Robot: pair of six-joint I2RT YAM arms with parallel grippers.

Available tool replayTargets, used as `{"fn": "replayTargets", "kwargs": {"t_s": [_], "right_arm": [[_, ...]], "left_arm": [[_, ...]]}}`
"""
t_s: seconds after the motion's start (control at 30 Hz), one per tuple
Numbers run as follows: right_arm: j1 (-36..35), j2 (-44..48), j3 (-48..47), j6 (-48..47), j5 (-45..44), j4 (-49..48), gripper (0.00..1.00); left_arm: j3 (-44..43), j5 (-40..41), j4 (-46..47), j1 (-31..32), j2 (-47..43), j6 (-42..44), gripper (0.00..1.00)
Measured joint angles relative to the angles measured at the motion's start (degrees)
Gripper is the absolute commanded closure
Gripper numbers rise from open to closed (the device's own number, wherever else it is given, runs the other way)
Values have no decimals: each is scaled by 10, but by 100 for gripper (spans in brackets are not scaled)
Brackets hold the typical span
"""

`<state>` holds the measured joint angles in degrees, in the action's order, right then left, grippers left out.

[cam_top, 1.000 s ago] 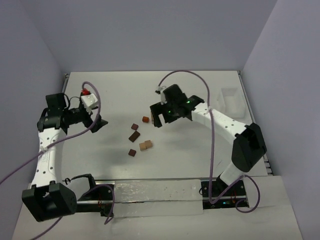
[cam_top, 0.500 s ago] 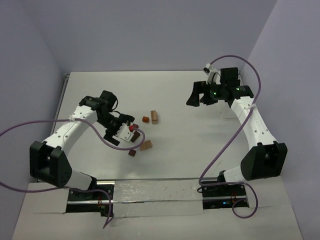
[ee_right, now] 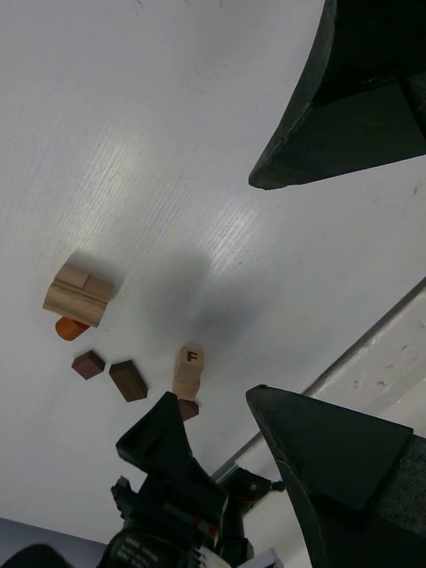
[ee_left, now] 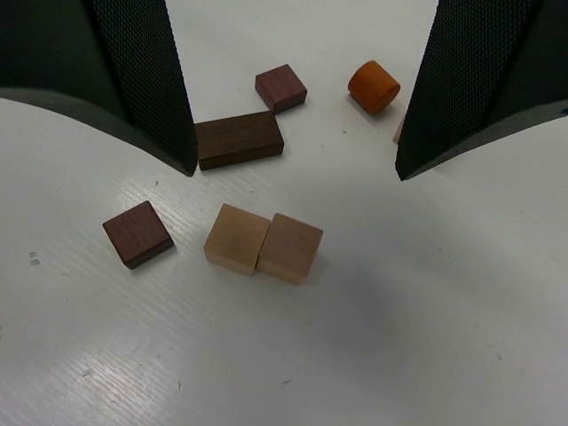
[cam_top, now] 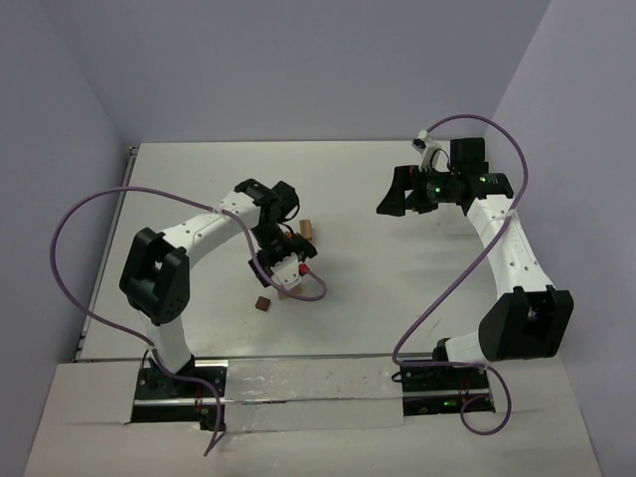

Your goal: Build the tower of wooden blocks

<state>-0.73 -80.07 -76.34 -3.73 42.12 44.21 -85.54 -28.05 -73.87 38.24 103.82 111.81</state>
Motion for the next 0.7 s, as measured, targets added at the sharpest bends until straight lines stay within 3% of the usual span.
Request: {"fn": "replayTargets", "kwargs": {"t_s": [0.7], "right_arm": [[19,0,0,-2,27,10,0]], "left_arm": [[34,42,47,58,47,6,1]]}}
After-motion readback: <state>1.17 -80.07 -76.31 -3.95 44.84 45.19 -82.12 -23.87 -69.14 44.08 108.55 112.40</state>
